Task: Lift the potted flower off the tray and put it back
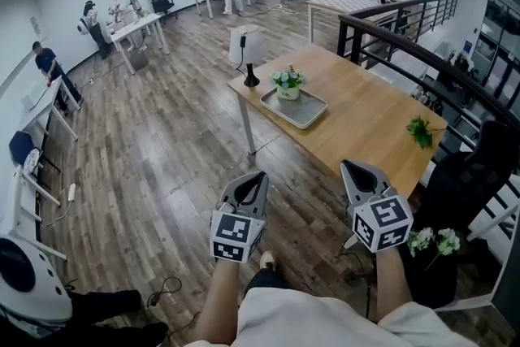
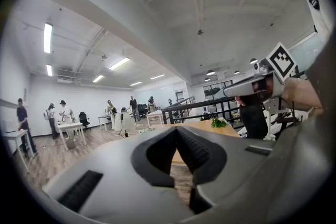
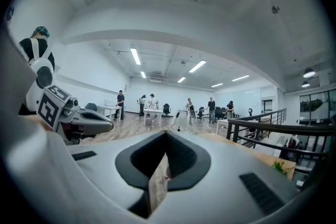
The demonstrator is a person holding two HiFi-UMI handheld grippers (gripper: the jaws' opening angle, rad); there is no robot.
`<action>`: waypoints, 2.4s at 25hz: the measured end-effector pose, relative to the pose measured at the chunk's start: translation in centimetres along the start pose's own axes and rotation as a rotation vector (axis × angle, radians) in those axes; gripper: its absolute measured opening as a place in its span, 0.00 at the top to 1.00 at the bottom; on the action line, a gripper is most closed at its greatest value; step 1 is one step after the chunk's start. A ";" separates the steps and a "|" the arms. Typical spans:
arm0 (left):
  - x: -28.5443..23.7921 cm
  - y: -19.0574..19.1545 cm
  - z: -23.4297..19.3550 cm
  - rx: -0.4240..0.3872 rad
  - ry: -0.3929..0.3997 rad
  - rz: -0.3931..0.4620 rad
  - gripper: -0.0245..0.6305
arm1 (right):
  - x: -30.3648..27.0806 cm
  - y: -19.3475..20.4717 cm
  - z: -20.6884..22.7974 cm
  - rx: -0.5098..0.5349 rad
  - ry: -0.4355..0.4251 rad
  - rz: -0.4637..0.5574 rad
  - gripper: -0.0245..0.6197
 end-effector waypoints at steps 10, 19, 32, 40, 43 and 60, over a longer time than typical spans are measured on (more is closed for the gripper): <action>-7.1 2.0 -9.0 -0.036 0.019 0.004 0.94 | -10.8 1.3 -0.8 -0.017 -0.057 -0.011 0.93; -14.6 1.8 -18.1 -0.042 0.082 -0.001 0.94 | -22.1 0.6 -0.2 -0.031 -0.045 -0.034 0.93; -21.1 3.2 -27.8 -0.001 0.132 -0.022 0.95 | -33.3 0.1 0.5 -0.052 0.005 -0.066 0.93; -24.6 4.6 -32.6 0.026 0.155 -0.031 0.95 | -38.8 0.7 0.7 -0.043 0.021 -0.100 0.93; -25.9 5.4 -34.2 0.036 0.166 -0.035 0.95 | -40.8 1.1 0.6 -0.038 0.020 -0.105 0.93; -33.4 9.2 -41.3 0.124 0.225 -0.030 0.74 | -50.8 4.7 1.4 -0.016 -0.001 -0.184 0.66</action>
Point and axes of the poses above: the fingertips, and each gripper's own axes: x backward along the fingers, z to its right, y out of its underside, the point moved 2 cm from there along x, backward along the fingers, and after that the axes turned 15 degrees about y, right-handed, at the moved point
